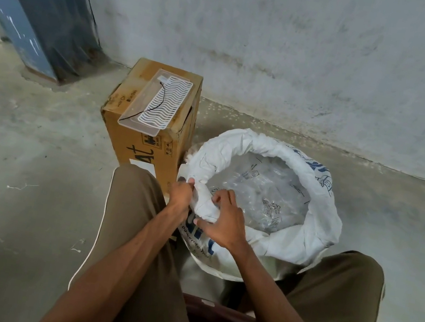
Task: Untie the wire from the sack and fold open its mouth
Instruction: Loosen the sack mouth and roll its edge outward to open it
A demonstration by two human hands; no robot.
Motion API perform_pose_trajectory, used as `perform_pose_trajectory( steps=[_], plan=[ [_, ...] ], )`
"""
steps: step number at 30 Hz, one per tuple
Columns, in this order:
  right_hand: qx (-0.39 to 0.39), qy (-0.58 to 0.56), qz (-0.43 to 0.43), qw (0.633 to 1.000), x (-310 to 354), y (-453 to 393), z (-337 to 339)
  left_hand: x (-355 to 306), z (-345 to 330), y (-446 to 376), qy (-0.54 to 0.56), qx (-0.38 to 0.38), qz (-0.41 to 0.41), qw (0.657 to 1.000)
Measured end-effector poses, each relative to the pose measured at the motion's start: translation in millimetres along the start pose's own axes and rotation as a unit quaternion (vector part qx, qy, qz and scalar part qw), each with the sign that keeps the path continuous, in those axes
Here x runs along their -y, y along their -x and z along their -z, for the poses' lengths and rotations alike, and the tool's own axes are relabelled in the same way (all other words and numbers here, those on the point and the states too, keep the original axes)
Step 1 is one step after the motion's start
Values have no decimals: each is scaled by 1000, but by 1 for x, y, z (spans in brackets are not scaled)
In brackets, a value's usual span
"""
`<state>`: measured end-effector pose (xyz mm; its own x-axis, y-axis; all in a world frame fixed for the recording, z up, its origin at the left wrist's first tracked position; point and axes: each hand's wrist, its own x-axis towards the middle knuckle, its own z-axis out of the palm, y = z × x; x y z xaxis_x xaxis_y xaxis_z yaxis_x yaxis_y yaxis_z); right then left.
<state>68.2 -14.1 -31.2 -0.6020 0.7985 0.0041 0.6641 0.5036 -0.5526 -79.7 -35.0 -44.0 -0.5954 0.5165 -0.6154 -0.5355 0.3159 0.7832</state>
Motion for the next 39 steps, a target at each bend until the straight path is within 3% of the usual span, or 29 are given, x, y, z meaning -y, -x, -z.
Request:
perform_pose_trajectory(
  steps=[2,5,8,11,13,17,19,20,22,24,26,28,30,32,34,36,39],
  plan=[
    [33,-78,-32,996,-1,-2,3,0,-1,1,51,36,57,996],
    [18,-93,-52,994,0,-6,2,-5,3,-3,66,39,90,993],
    [0,-60,-66,996,6,-9,-2,-9,4,-1,-110,21,-16,994],
    [16,6,-62,998,11,-10,-11,-9,4,4,-324,-46,-197,924],
    [12,60,-49,997,13,-11,-17,-16,1,4,-393,-59,-277,875],
    [7,97,-45,994,15,-13,-21,-36,-17,-26,-544,-60,-301,781],
    [-1,105,-39,994,13,-12,-24,-41,-21,-41,-570,-32,-306,762],
    [-4,111,-34,993,12,-12,-25,-43,-22,-45,-551,-20,-309,775],
    [-2,127,-23,992,6,-13,-30,-44,-19,-48,-437,-8,-279,855],
    [-5,136,-16,991,3,-13,-32,-47,-17,-47,-290,-11,-210,934],
    [-3,126,-20,992,2,-14,-32,-52,-15,-52,-169,2,-99,981],
    [-2,110,-18,994,0,-16,-30,-53,-8,-68,-76,38,17,996],
    [-1,109,-10,994,-2,-18,-27,-53,-4,-75,-3,68,69,995],
    [3,116,-2,993,-2,-21,-27,-56,-7,-69,-12,77,54,996],
    [7,115,0,993,-2,-22,-29,-59,-14,-59,-113,52,-29,992],
    [15,105,-4,994,-2,-23,-32,-58,-20,-48,-245,12,-156,957],
    [26,105,-4,994,-1,-24,-35,-52,-21,-49,-473,-54,-326,816]
  ],
)
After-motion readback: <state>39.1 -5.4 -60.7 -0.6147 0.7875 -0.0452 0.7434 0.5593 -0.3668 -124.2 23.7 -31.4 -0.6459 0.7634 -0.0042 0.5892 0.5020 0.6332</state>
